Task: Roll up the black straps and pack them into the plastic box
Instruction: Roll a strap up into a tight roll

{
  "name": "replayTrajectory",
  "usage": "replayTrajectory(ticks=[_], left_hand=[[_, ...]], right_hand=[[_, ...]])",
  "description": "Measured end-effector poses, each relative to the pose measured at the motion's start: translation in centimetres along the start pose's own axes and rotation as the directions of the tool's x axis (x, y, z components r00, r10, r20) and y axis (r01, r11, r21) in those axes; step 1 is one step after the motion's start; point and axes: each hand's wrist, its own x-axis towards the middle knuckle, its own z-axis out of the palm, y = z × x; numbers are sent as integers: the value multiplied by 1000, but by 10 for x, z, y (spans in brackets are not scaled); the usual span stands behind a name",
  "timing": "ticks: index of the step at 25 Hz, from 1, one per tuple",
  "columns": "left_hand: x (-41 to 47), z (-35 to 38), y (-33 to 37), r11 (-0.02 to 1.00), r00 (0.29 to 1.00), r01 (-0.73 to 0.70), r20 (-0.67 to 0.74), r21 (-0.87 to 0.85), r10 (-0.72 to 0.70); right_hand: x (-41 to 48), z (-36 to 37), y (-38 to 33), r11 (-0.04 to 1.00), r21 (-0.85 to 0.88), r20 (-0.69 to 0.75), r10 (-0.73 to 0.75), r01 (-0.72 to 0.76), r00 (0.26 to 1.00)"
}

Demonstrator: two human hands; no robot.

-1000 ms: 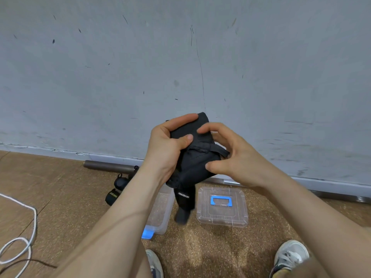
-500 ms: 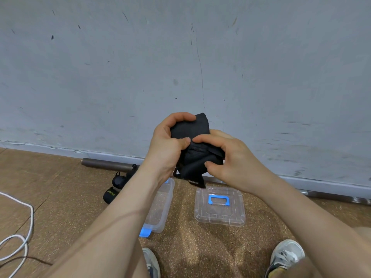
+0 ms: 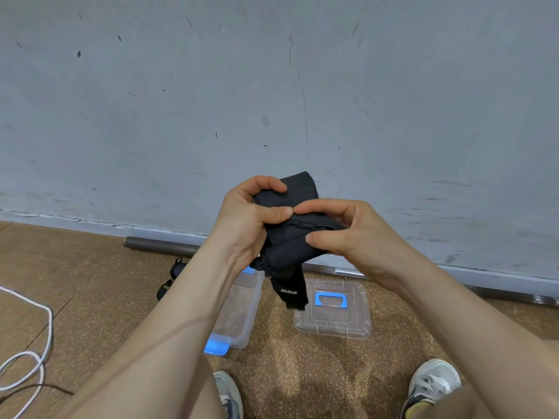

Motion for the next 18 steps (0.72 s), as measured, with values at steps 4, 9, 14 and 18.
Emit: replayTrajectory(ticks=[4, 9, 14, 18], left_hand=[[0, 0, 0, 1000, 1000, -8, -12, 27, 9], [-4, -13, 15, 982, 960, 123, 234, 145, -155], [-11, -26, 19, 968, 880, -71, 472, 239, -52], [-8, -12, 8, 912, 960, -224, 240, 343, 145]], right_hand=[[0, 2, -3, 983, 165, 36, 78, -83, 996], [5, -6, -6, 870, 479, -77, 170, -113, 982], [3, -5, -7, 762, 637, -95, 225, -114, 970], [0, 2, -8, 720, 686, -110, 247, -107, 963]])
